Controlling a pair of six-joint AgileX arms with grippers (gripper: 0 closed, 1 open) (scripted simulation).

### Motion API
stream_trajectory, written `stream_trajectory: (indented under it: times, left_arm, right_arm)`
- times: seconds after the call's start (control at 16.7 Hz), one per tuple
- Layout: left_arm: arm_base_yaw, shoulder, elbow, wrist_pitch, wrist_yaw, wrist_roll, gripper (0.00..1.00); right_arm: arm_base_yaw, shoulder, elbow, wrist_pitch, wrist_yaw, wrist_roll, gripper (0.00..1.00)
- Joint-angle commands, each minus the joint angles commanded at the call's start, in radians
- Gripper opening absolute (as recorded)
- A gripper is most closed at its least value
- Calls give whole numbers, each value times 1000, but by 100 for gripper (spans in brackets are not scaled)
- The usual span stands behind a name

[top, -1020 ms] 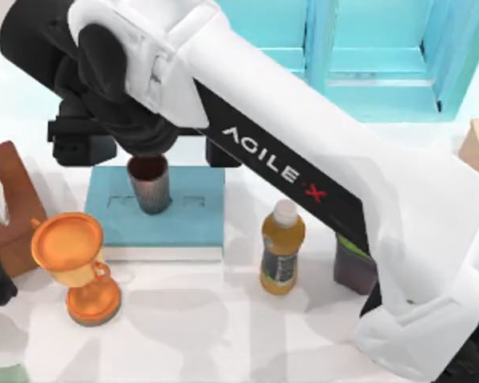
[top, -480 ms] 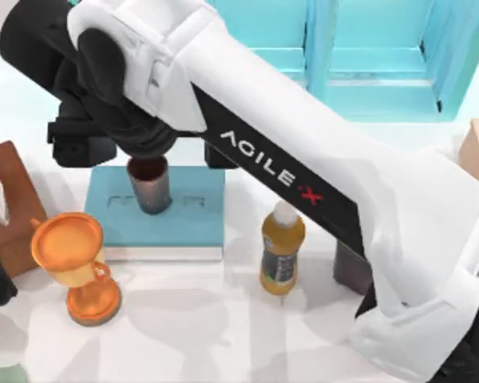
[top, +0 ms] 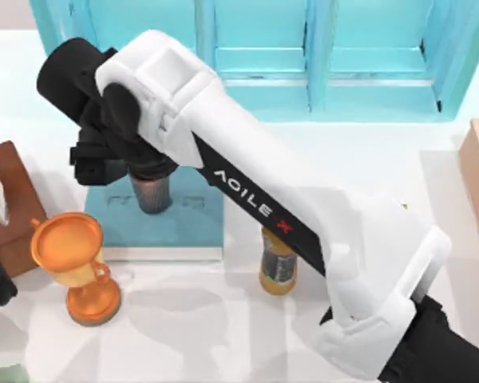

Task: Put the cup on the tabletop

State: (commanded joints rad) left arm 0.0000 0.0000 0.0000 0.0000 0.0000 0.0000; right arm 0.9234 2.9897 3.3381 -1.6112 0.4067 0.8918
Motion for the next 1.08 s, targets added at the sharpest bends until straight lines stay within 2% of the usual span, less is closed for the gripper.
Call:
stream_trajectory:
  times: [0.36, 1.08]
  left_arm:
    - [0, 0, 0, 0, 0, 0, 100]
    - [0, 0, 0, 0, 0, 0, 100]
  right_arm:
    - [-11, 47, 47, 2, -3, -12, 100]
    - [-11, 47, 47, 2, -3, -12, 10]
